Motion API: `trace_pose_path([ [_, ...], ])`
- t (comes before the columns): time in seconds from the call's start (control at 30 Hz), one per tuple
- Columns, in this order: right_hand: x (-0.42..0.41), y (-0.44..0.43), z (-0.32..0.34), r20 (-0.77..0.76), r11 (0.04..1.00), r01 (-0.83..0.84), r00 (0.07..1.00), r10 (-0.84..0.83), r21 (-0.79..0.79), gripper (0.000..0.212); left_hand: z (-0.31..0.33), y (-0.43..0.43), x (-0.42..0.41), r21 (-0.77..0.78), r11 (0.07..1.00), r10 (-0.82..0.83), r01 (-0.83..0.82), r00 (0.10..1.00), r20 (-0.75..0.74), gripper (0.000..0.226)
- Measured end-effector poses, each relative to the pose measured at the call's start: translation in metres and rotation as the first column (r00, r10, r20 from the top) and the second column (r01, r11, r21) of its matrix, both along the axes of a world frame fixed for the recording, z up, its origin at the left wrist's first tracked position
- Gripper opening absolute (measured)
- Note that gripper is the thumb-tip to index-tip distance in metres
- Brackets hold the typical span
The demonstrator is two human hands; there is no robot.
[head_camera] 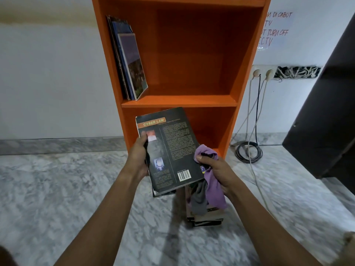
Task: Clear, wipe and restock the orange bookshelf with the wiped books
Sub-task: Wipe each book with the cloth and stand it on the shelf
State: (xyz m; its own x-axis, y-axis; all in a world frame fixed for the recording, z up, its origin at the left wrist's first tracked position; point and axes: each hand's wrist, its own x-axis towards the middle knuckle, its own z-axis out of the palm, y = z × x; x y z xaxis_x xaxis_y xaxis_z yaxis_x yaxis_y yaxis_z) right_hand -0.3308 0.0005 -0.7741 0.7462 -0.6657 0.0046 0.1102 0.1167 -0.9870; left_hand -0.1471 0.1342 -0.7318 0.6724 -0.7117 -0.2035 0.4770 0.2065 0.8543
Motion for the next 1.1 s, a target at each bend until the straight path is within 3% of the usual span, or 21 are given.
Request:
trace_pose_path([
  [0.07,0.002,0.005,0.007,-0.033,0.986,0.087,0.995,-0.093,-0.143,0.016,-0.007,-0.004,0.002,0.090,0.994,0.051,-0.062,0.991,0.121,0.041],
  [0.17,0.006,0.021,0.021,0.033,0.916,0.217,0.975,-0.219,-0.336,0.016,-0.020,-0.014,-0.002,0.229,0.966,0.071,-0.122,0.973,0.219,0.077],
  [0.23,0.012,0.032,0.023,0.076,0.800,0.254,0.964,-0.254,-0.543,0.013,-0.006,-0.020,-0.020,0.175,0.979,0.057,-0.108,0.960,0.276,0.079],
  [0.3,0.021,0.041,0.017,0.052,0.627,0.205,0.966,-0.253,-0.751,0.009,0.007,-0.028,-0.034,0.073,0.996,-0.052,0.044,0.993,0.106,0.069],
  [0.37,0.028,0.045,0.006,-0.005,0.464,0.117,0.967,-0.253,-0.878,0.028,0.014,-0.028,-0.033,0.010,0.998,-0.066,0.067,0.996,-0.061,0.053],
  [0.43,0.030,0.049,0.003,-0.046,0.422,0.051,0.975,-0.216,-0.905,0.041,0.011,-0.024,-0.023,-0.055,0.998,-0.043,0.034,0.986,-0.163,0.047],
  [0.53,0.031,0.049,0.005,-0.072,0.532,0.007,0.989,-0.127,-0.847,0.038,0.008,-0.016,-0.022,-0.154,0.987,-0.068,0.041,0.982,-0.177,0.047],
  [0.6,0.033,0.040,0.002,-0.163,0.623,-0.004,0.967,-0.198,-0.782,0.047,0.009,-0.015,-0.028,-0.194,0.974,-0.144,0.118,0.981,-0.129,0.048],
  [0.67,0.034,0.031,0.002,-0.215,0.607,0.013,0.929,-0.302,-0.794,0.061,0.011,-0.012,-0.037,-0.205,0.959,-0.216,0.195,0.973,-0.086,0.050],
  [0.73,0.033,0.026,0.010,-0.165,0.647,0.115,0.920,-0.356,-0.754,0.060,0.015,-0.006,-0.041,-0.221,0.942,-0.270,0.251,0.961,-0.061,0.049],
  [0.83,0.030,0.015,0.031,-0.035,0.819,0.316,0.925,-0.377,-0.480,0.035,0.020,0.003,-0.042,-0.245,0.933,-0.292,0.264,0.953,-0.085,0.039],
  [0.97,0.028,0.002,0.053,0.024,0.946,0.286,0.958,-0.285,-0.150,0.021,0.031,0.010,-0.036,-0.224,0.951,-0.231,0.214,0.971,-0.054,0.035],
  [1.03,0.027,0.004,0.059,0.077,0.948,0.278,0.960,-0.269,-0.158,0.018,0.039,0.013,-0.030,-0.164,0.966,-0.205,0.202,0.979,-0.003,0.030],
  [1.1,0.029,0.006,0.059,0.115,0.918,0.318,0.947,-0.299,-0.235,0.019,0.044,0.016,-0.024,-0.009,0.983,-0.183,0.184,0.982,0.056,0.023],
])
